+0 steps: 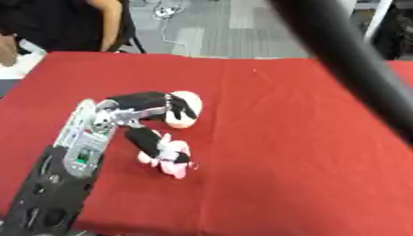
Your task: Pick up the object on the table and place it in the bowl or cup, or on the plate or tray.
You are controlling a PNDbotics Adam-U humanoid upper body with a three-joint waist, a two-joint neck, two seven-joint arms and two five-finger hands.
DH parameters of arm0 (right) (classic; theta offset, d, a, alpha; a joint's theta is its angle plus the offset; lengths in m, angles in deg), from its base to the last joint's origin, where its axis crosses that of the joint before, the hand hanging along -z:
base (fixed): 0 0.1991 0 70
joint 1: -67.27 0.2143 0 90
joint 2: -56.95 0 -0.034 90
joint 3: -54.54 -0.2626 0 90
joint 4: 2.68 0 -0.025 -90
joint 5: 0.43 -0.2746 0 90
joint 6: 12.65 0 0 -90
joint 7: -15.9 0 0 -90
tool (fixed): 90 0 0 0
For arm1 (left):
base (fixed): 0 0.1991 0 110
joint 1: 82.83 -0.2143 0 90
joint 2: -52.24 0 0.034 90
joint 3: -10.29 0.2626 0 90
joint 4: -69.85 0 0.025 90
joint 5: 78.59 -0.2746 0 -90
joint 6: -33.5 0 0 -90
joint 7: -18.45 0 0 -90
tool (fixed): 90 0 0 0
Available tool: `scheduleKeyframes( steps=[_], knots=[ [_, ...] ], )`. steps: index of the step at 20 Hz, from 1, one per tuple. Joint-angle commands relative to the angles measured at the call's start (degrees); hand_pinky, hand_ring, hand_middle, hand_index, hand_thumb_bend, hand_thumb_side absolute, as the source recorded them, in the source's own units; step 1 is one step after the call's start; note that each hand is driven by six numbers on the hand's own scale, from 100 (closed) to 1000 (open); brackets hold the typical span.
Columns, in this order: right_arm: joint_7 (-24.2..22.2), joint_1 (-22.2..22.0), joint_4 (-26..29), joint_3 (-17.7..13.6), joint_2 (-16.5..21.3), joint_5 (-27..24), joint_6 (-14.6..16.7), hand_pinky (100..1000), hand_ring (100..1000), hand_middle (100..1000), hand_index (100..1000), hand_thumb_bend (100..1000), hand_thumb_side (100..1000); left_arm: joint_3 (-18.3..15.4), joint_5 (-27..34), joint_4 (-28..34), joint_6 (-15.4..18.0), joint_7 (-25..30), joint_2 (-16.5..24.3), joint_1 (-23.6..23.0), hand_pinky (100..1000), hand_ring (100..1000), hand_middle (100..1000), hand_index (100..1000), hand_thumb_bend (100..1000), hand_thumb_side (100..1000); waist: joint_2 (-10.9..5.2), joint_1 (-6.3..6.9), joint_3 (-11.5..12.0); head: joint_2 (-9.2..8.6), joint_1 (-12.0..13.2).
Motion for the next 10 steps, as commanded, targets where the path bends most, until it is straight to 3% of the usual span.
scheduleKeyframes(
  steps=[1, 10],
  knots=[
    [0.0, 0.8, 0.8, -0.4, 0.7, 0.2, 0.0, 477, 596, 809, 847, 100, 836, -0.8, -1.4, -0.3, 3.1, 3.1, 0.2, 1.2, 579, 748, 779, 864, 464, 667, -0.31, -0.2, 0.0, -0.19, 0.9],
    [0.3, 1.0, 0.8, -0.5, 1.0, 0.2, 0.0, 477, 596, 809, 846, 100, 837, -1.1, -3.4, -3.7, 2.9, 3.1, 0.1, 1.3, 582, 742, 774, 859, 410, 724, -0.35, -0.14, -0.1, -0.19, 0.9]
  ],
)
